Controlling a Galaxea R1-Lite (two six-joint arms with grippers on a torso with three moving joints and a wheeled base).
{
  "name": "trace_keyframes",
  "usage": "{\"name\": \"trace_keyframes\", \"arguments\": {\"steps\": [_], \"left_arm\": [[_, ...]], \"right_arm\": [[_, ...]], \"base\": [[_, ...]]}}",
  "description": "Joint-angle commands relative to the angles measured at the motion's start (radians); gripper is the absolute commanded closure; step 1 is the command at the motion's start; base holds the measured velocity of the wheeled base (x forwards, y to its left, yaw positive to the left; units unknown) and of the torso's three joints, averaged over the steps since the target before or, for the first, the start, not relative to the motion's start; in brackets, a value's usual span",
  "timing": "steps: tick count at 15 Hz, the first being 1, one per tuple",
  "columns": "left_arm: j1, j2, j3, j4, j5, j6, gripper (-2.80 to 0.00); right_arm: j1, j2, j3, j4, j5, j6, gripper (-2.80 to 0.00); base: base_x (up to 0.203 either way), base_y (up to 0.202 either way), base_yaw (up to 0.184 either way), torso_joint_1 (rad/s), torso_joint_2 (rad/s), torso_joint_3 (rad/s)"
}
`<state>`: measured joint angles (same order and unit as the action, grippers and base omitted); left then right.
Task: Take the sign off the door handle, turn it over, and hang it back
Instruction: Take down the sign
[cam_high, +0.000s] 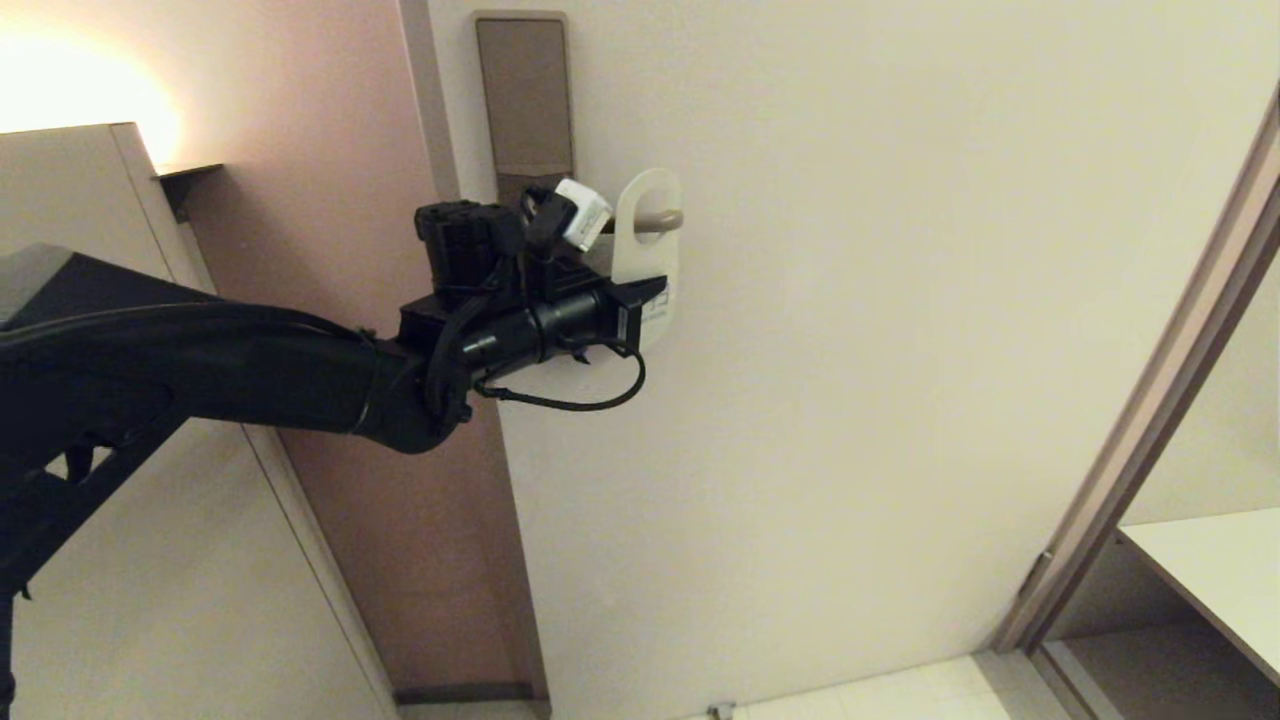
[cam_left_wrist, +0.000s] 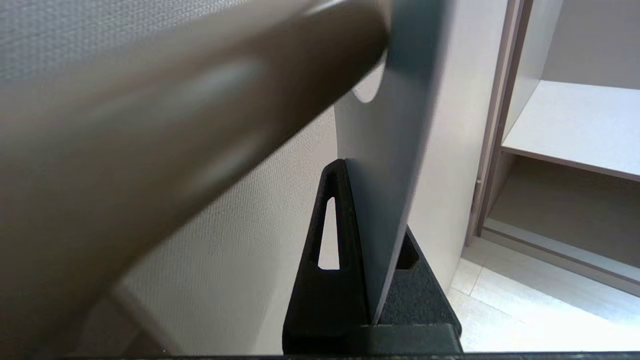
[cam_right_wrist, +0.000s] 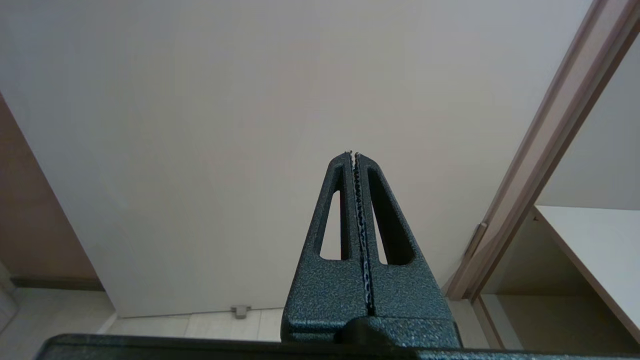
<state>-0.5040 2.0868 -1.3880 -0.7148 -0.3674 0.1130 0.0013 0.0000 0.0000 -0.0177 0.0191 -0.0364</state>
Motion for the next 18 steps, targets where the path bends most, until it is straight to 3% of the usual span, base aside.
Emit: {"name": "trace_keyframes", "arguments": {"steps": [1, 18], "left_arm": [[-0.002, 0.009, -0.008, -0.006, -0.002, 0.001, 0.00], [-0.030, 0.029, -0.032, -0.006, -0.002, -0.001, 0.00]], "right_arm": [[0.000, 0.000, 0.000, -0.001, 0.001, 0.000, 0.00], [0.000, 0.000, 0.000, -0.001, 0.001, 0.000, 0.00]], "base": [[0.000, 0.000, 0.000, 0.000, 0.00, 0.000], [0.000, 0.000, 0.000, 0.000, 0.00, 0.000]]}}
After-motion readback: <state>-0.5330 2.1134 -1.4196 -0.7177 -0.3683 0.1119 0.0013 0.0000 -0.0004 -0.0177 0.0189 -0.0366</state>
